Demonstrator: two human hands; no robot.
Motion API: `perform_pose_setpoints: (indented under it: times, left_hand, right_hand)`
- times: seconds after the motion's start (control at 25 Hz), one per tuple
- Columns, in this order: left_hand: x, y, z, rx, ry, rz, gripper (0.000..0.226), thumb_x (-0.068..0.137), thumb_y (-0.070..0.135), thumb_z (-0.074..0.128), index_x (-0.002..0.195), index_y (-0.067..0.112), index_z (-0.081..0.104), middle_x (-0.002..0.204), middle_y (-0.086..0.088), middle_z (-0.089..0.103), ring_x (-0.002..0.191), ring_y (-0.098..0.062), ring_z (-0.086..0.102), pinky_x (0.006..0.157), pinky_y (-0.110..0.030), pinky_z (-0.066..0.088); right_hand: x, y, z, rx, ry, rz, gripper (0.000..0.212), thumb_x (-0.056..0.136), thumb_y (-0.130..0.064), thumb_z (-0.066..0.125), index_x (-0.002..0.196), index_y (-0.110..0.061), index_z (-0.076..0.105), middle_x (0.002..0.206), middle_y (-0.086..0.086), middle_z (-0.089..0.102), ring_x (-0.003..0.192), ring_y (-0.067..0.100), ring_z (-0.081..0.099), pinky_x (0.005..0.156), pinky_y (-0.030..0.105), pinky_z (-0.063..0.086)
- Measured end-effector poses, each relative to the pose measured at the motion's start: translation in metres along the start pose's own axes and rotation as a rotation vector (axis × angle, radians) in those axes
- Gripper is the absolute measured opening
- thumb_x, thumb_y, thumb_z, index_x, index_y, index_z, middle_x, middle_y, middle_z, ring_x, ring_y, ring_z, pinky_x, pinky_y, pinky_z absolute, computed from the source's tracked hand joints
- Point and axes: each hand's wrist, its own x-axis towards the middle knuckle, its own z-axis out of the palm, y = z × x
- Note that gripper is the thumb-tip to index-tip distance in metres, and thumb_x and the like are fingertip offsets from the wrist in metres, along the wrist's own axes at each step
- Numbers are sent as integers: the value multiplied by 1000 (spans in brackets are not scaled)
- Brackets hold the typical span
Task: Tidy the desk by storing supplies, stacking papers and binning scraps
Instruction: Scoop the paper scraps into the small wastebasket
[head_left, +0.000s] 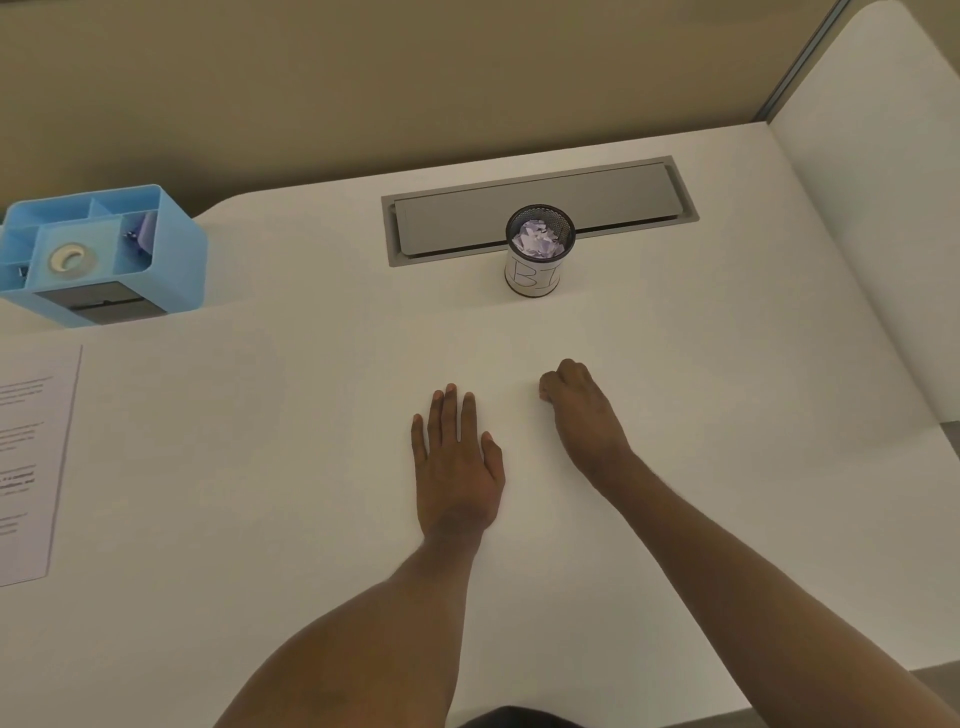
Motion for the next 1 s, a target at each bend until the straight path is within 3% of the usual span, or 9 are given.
perform_pose_setpoints:
  times: [0.16, 0.28, 0.36, 0.48, 0.56, 0.68, 0.88, 1.0]
  left_hand:
    - [0, -1, 0, -1, 2, 0, 56, 109, 30, 38, 162, 11, 39, 174, -9, 30, 164, -25, 21, 134, -52, 16]
    - [0, 0, 0, -11, 9, 0, 56, 109, 29, 38, 162, 10, 40, 174, -10, 31, 164, -25, 22, 133, -53, 17]
    - [0, 0, 1, -14, 9, 0, 56, 109, 29, 39, 162, 10, 41, 174, -10, 31, 164, -25, 22, 133, -53, 18]
    - [0, -1, 1, -9, -17, -5, 57, 109, 30, 37, 163, 11, 38, 175, -9, 29, 164, -24, 20, 133, -52, 16]
    - [1, -1, 1, -2, -33, -9, 58, 109, 31, 35, 164, 12, 37, 175, -8, 27, 165, -24, 19, 134, -52, 15]
    - [1, -1, 1, -4, -35, -9, 58, 109, 31, 36, 164, 13, 36, 176, -8, 26, 165, -23, 17, 134, -51, 15]
    - [1, -1, 2, -5, -30, -4, 58, 109, 31, 37, 164, 13, 37, 176, -8, 26, 165, -23, 18, 134, -51, 14]
    - [1, -2, 2, -6, -20, -3, 58, 109, 31, 37, 164, 13, 37, 176, -8, 26, 165, -24, 18, 134, -52, 16]
  right_hand:
    - [7, 0, 7, -50, -7, 41, 29, 73, 19, 52, 88, -6, 54, 90, 7, 47, 79, 22, 42, 62, 29, 34]
    - [29, 9, -9, 319, -18, 206, 25, 84, 14, 48, 91, -4, 64, 91, 4, 56, 80, 23, 52, 67, 30, 40]
    - [50, 14, -32, 513, 70, 358, 23, 89, 4, 52, 88, -11, 69, 82, -2, 63, 74, 16, 56, 65, 21, 46]
    - [90, 10, -73, 643, 181, 381, 17, 91, -10, 55, 86, -18, 68, 71, -8, 61, 63, 10, 51, 60, 21, 41]
    - [122, 1, -97, 560, 227, 304, 14, 94, -15, 56, 88, -15, 69, 74, -6, 63, 64, 7, 52, 59, 16, 41]
    - [164, -11, -115, 397, 236, 195, 18, 93, -1, 54, 88, -7, 70, 84, 2, 68, 73, 12, 57, 58, 4, 38]
    - [196, -7, -116, 125, 111, 77, 19, 86, 4, 61, 86, -6, 76, 87, 12, 75, 71, 21, 65, 71, 30, 58]
    - [202, -8, -116, 25, 33, 61, 19, 83, 7, 63, 84, -8, 76, 87, 14, 74, 77, 31, 69, 70, 33, 58]
